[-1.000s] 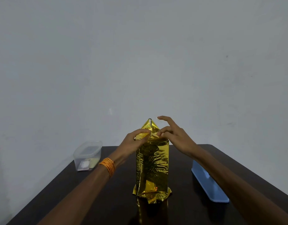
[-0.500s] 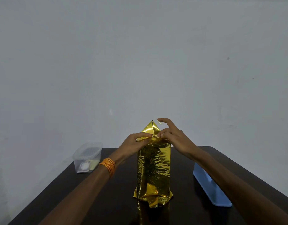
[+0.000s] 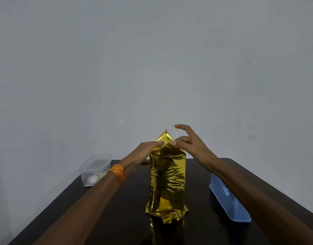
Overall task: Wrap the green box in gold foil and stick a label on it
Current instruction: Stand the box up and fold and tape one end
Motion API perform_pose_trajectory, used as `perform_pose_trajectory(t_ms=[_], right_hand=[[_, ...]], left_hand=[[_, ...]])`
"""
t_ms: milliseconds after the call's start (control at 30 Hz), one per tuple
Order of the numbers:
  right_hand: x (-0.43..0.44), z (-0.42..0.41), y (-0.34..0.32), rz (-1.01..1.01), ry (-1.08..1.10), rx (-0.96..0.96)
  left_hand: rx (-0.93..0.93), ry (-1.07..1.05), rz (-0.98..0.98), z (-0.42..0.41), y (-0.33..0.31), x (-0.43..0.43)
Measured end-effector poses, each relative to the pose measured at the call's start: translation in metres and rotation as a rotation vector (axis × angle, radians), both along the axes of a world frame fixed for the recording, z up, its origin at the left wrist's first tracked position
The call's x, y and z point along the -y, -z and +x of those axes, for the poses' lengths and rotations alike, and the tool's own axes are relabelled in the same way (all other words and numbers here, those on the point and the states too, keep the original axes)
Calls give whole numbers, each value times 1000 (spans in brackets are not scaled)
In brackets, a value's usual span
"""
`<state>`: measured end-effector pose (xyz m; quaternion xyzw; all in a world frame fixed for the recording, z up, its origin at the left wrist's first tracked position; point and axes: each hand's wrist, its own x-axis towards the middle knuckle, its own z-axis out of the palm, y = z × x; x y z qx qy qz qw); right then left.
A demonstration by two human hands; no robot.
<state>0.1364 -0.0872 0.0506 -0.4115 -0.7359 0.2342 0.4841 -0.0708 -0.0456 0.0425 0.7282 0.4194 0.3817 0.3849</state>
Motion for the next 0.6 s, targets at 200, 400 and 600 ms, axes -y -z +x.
perform_pose_trajectory(t_ms=[200,400,600], right_hand=[[0,-5,-2,95,6,34],[10,0,-1,153,3,-98],[9,10,3,82,46,-136]], left_hand=[[-51,-48,20,3,-6,-9],[-60,-119,29,10,-9,-12],[18,-77,41,15,-5,-6]])
